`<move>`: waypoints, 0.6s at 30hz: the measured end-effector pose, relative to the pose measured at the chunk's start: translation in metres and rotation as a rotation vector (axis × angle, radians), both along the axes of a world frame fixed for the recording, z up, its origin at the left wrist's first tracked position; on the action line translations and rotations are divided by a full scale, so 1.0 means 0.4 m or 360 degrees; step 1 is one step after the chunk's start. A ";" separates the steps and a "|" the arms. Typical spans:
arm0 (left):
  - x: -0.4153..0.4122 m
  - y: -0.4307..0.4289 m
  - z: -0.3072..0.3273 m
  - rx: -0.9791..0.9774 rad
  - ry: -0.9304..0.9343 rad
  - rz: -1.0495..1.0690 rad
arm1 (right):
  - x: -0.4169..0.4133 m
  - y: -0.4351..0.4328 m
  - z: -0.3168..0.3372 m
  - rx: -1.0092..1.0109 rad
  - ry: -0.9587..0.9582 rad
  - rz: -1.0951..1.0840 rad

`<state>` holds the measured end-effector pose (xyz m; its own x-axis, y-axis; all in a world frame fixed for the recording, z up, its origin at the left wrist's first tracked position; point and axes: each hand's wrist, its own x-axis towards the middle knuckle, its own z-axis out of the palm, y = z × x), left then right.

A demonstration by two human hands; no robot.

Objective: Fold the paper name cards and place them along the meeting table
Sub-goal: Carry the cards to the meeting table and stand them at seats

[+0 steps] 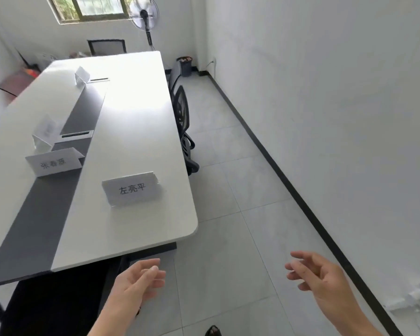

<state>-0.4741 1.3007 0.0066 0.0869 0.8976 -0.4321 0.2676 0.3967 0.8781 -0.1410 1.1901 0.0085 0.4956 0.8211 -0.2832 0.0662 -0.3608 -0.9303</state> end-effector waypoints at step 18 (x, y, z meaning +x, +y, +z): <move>-0.065 0.383 0.006 -0.0097 0.0133 0.0834 | -0.065 0.924 -0.096 -0.0135 -0.0263 0.1114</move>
<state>-0.5002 1.4541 0.0091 -0.4032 0.7847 -0.4708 0.0880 0.5454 0.8336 -0.1671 1.5597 -0.0300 -0.0962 0.9401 -0.3271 0.4456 -0.2531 -0.8587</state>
